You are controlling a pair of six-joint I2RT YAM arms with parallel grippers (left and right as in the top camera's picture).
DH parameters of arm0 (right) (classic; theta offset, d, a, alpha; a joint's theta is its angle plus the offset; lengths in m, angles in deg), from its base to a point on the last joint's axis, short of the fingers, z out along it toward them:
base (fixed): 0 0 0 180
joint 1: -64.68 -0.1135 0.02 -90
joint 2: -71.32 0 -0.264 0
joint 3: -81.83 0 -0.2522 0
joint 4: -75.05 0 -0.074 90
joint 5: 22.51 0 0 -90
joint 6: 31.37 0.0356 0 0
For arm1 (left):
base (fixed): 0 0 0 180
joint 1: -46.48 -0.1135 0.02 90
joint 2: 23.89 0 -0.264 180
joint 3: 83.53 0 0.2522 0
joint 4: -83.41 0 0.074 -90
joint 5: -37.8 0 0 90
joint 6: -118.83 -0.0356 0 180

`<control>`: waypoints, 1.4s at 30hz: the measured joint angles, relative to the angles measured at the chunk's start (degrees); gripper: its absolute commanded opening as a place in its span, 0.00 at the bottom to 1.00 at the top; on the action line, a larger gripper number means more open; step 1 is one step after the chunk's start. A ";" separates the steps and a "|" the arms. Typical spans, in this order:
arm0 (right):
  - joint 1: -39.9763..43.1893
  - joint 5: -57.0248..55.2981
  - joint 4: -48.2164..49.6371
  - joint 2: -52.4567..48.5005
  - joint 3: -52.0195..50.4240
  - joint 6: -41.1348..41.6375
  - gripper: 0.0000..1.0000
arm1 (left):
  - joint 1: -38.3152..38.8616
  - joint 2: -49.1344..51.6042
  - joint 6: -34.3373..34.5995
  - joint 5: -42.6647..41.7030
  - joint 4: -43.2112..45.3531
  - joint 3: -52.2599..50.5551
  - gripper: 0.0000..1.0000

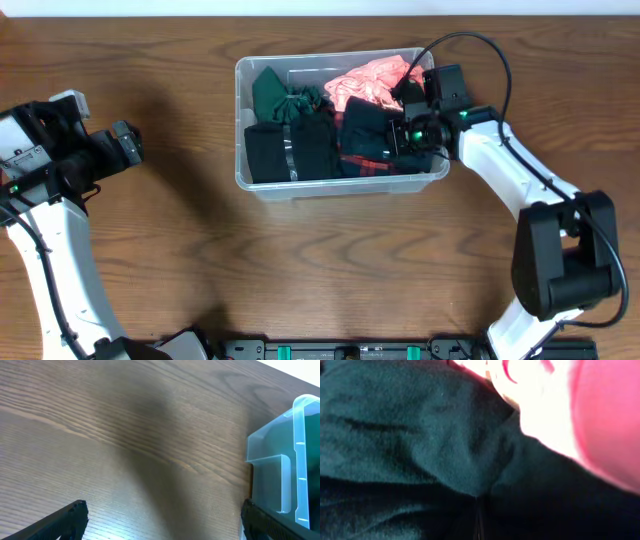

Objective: Pack container

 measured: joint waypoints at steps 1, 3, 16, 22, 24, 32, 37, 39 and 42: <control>0.00 0.07 0.00 -0.42 0.35 0.09 0.01 | 0.00 0.00 0.00 0.02 0.00 0.00 0.98; 0.00 0.26 0.02 -0.79 0.74 0.22 0.01 | 0.00 0.00 0.00 0.00 0.00 0.00 0.98; -0.11 -0.94 -0.55 2.91 0.17 1.60 0.47 | 0.00 0.00 0.00 0.02 0.00 0.00 0.98; -0.09 -3.30 -1.55 14.16 -0.07 3.69 0.97 | 0.00 0.00 0.00 0.00 0.00 0.00 0.98; -0.09 -4.61 -2.12 19.41 -0.04 4.20 0.99 | 0.00 0.00 0.00 0.00 0.00 0.00 0.98; 6.05 -14.73 -7.08 33.14 0.35 6.84 0.99 | 0.00 0.00 0.00 0.00 0.00 0.00 0.98; 12.90 -22.75 -10.12 33.81 0.35 9.62 0.99 | 0.00 0.00 0.00 0.00 0.00 0.00 0.98; 14.80 -24.59 -11.87 33.70 0.35 10.12 0.99 | 0.00 0.00 0.00 0.02 0.00 0.00 0.98; 16.11 -25.94 -13.99 33.70 0.35 10.60 0.99 | 0.00 0.00 0.00 0.02 0.00 0.00 0.98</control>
